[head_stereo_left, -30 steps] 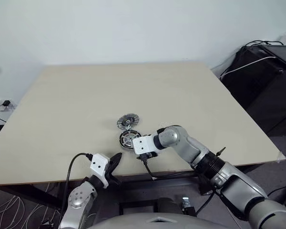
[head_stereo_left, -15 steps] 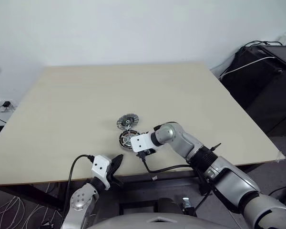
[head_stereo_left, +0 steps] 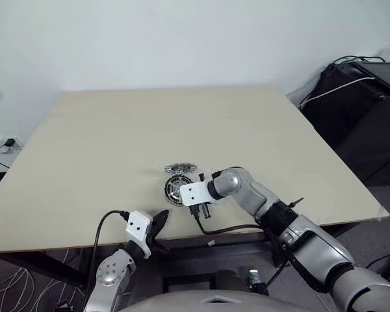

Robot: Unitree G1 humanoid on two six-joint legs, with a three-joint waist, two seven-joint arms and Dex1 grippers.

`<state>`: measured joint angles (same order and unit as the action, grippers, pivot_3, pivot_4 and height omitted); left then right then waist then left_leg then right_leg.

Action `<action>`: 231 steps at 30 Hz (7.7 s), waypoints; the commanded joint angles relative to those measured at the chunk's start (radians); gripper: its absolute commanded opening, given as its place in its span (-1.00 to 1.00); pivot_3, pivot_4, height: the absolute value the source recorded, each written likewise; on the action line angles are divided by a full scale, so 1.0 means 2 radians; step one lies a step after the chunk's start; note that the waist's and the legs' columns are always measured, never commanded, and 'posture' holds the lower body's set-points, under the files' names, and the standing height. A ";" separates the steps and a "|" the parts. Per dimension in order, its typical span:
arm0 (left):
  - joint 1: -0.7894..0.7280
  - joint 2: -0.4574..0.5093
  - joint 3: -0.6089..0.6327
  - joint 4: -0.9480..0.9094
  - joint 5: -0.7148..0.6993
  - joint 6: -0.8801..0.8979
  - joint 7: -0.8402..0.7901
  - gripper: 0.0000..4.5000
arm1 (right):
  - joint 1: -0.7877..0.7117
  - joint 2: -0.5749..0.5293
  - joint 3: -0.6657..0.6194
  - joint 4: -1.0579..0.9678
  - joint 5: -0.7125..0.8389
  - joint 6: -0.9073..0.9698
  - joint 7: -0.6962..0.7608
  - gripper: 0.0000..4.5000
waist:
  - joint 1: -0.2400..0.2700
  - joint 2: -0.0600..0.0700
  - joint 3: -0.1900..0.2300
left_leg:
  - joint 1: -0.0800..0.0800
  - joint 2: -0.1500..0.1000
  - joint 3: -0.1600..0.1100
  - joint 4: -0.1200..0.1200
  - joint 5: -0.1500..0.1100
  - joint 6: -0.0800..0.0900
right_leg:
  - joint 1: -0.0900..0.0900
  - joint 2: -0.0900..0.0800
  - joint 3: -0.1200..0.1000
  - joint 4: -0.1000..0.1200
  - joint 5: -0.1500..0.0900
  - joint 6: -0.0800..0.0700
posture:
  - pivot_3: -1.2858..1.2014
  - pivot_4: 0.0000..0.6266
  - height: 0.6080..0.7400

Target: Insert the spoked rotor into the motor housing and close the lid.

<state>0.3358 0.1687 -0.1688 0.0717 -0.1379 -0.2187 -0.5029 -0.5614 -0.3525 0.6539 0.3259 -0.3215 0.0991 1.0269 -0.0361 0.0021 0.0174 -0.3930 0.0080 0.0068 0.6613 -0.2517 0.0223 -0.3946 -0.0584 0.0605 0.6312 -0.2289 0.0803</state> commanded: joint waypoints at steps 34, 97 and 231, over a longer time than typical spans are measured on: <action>-0.012 -0.002 -0.006 -0.014 -0.004 0.021 -0.011 -1.00 | 0.098 0.051 -0.135 -0.250 0.201 0.452 -0.178 -0.95 | 0.004 -0.001 0.001 | -0.002 0.000 0.000 -0.001 0.000 0.000 | -0.001 -0.001 0.000 -0.001 -0.001 0.002 | 0.03 -1.00 1.00; -0.017 0.010 -0.008 -0.022 -0.007 0.041 -0.030 -1.00 | 0.187 0.000 -0.167 -0.235 0.180 0.156 -0.187 -0.99 | 0.000 0.002 0.003 | 0.000 0.002 -0.002 0.000 -0.004 -0.004 | -0.003 -0.001 -0.007 -0.002 0.001 0.002 | 0.03 -1.00 1.00; -0.001 0.011 -0.011 -0.046 -0.006 0.044 -0.022 -1.00 | 0.051 0.082 -0.137 0.088 0.132 0.072 -0.106 0.46 | 0.000 0.003 0.000 | 0.006 0.002 -0.001 -0.001 -0.004 -0.004 | 0.000 -0.001 -0.006 -0.001 0.002 0.001 | 0.03 -1.00 1.00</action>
<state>0.3417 0.1903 -0.1882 0.0368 -0.1385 -0.1301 -0.5466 -0.4638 -0.1677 0.3721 0.4848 -0.0333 0.2273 0.8120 -0.0364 0.0071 0.0165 -0.3807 0.0123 0.0046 0.6600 -0.2597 0.0134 -0.3947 -0.0610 0.0478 0.6284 -0.2245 0.0823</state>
